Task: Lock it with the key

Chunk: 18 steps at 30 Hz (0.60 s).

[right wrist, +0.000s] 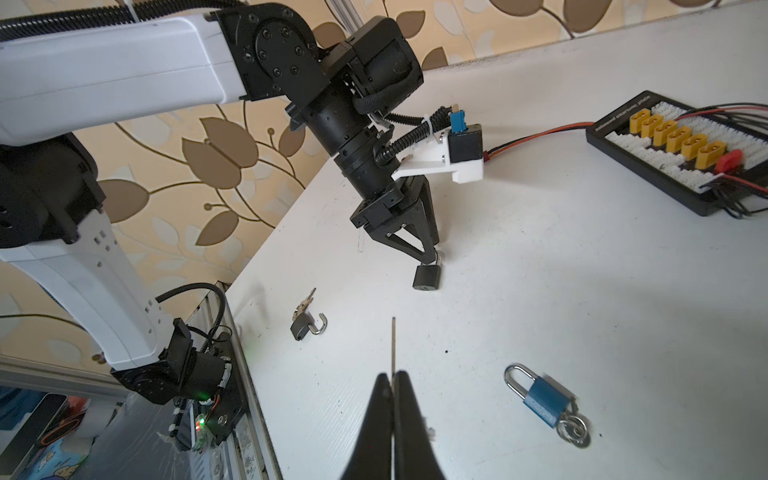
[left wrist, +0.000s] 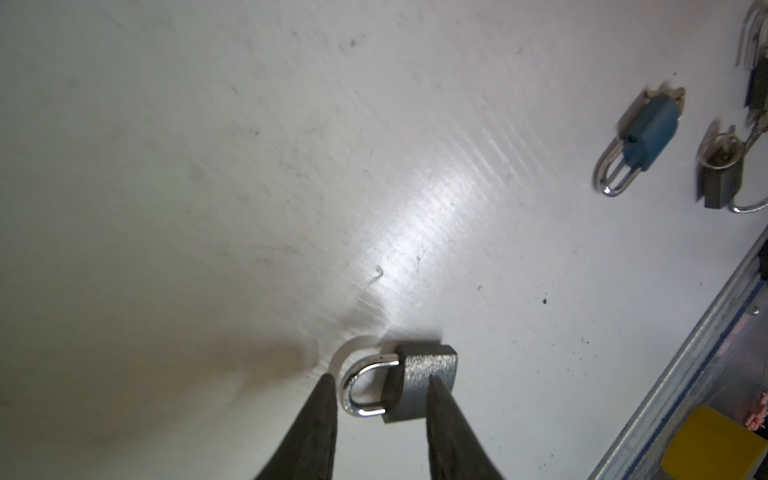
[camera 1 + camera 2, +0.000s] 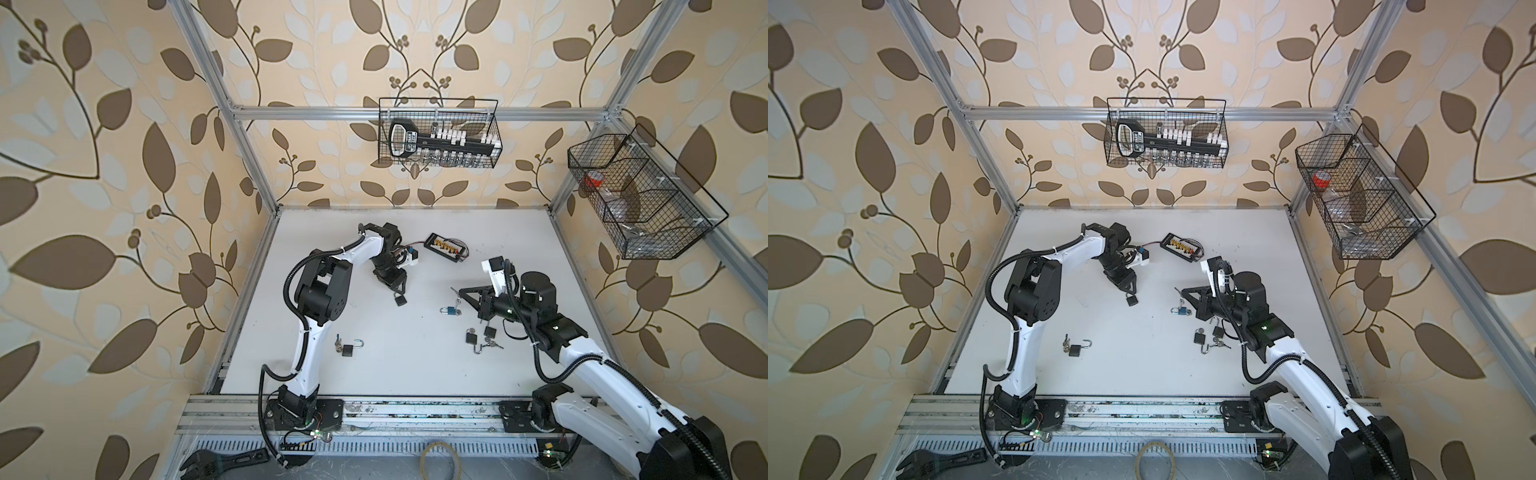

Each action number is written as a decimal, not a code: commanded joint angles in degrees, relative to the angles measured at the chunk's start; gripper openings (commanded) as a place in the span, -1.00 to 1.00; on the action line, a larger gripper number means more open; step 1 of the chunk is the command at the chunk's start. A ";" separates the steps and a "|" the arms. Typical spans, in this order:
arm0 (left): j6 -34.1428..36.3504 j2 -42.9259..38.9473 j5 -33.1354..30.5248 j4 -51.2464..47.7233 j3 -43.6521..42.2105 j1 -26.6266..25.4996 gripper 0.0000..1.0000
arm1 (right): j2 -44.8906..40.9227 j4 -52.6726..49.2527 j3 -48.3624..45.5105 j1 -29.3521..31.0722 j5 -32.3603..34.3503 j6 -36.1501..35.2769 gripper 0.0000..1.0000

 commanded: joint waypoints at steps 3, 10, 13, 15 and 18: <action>-2.17 -1.65 1.08 0.03 2.12 0.48 0.02 | -1.73 -4.11 0.80 1.78 8.31 -2.46 -1.00; -14.16 -16.07 -4.78 9.20 -3.58 0.45 0.27 | 1.75 -4.91 2.54 17.66 28.72 -3.69 -1.00; -21.46 -25.91 -8.47 17.00 -11.68 0.53 0.42 | 5.57 -0.89 2.22 23.91 33.61 -1.75 -1.00; -26.08 -32.82 -10.73 21.56 -17.92 0.48 0.51 | 8.96 2.85 2.06 27.03 35.55 -0.32 -1.00; -31.85 -42.57 -12.91 27.67 -27.64 0.46 0.59 | 14.84 7.61 2.70 29.40 36.37 1.91 -1.00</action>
